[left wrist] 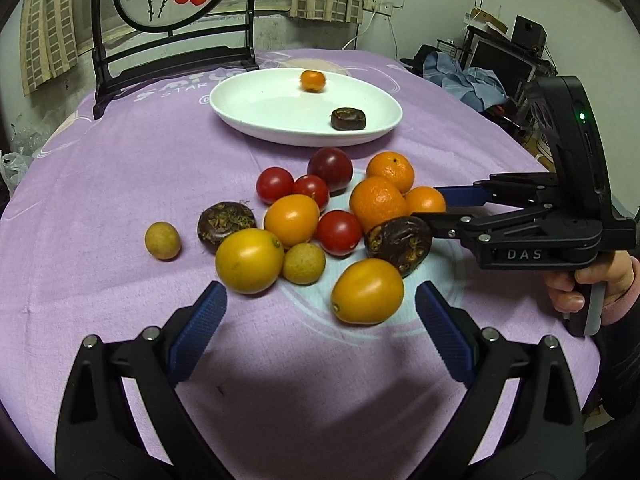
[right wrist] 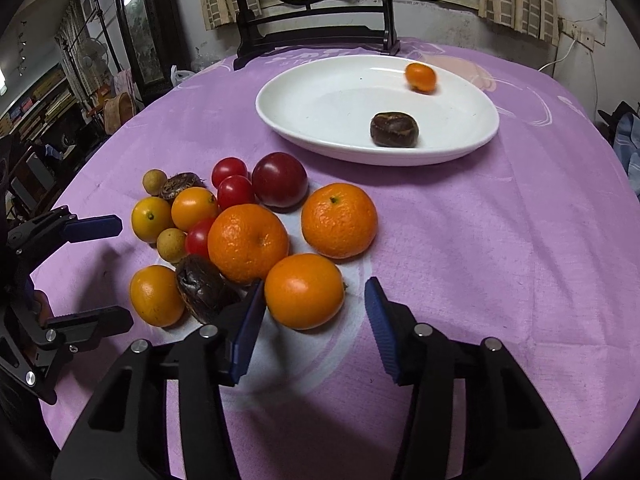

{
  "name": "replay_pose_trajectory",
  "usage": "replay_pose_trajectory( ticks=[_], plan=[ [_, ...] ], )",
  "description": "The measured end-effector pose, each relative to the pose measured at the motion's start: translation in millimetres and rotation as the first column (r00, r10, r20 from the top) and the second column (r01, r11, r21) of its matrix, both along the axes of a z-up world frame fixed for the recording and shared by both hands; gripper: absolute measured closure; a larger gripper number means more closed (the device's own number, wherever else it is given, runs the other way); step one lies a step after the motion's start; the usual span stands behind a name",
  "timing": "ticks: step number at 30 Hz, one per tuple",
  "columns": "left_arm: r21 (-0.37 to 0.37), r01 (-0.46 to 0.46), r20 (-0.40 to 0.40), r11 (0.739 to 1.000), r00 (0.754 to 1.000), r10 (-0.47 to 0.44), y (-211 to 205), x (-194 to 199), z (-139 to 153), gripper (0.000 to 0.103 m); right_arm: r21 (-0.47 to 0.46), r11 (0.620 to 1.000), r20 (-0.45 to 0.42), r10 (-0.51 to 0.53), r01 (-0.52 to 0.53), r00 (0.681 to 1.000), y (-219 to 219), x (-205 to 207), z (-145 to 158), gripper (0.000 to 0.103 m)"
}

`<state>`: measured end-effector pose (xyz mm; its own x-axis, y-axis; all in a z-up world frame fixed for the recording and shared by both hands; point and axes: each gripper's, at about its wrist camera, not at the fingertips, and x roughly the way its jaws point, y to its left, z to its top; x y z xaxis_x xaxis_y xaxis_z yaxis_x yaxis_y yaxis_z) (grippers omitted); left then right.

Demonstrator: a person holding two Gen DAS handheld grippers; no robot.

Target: Organize fruits

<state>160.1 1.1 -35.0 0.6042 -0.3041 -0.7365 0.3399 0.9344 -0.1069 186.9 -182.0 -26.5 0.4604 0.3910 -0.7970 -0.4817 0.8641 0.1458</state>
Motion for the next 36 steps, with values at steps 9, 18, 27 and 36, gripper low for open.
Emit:
replay_pose_trajectory(
  ticks=[9,18,27,36],
  plan=[
    [0.009,0.058,-0.009,0.998,0.998,-0.058,-8.7,-4.1,-2.5,0.011,0.036,0.999,0.026,-0.020,0.019,0.999,-5.9,0.0,8.2,0.062],
    [-0.002,0.091,-0.060,0.996,0.994,-0.091,-19.5,2.5,-10.0,0.036,0.068,0.997,0.025,-0.043,0.041,0.999,-12.6,0.1,14.8,0.062],
    [-0.013,0.086,-0.102,0.996,0.991,-0.087,-28.2,11.0,-15.8,0.053,0.070,0.997,0.032,-0.041,0.039,0.999,-12.4,-0.9,17.4,0.062],
    [-0.059,0.068,-0.103,0.996,0.992,-0.074,-21.8,11.0,-13.4,0.060,0.096,0.995,0.039,-0.043,0.039,0.998,-14.4,-1.4,20.5,0.062]
  ],
)
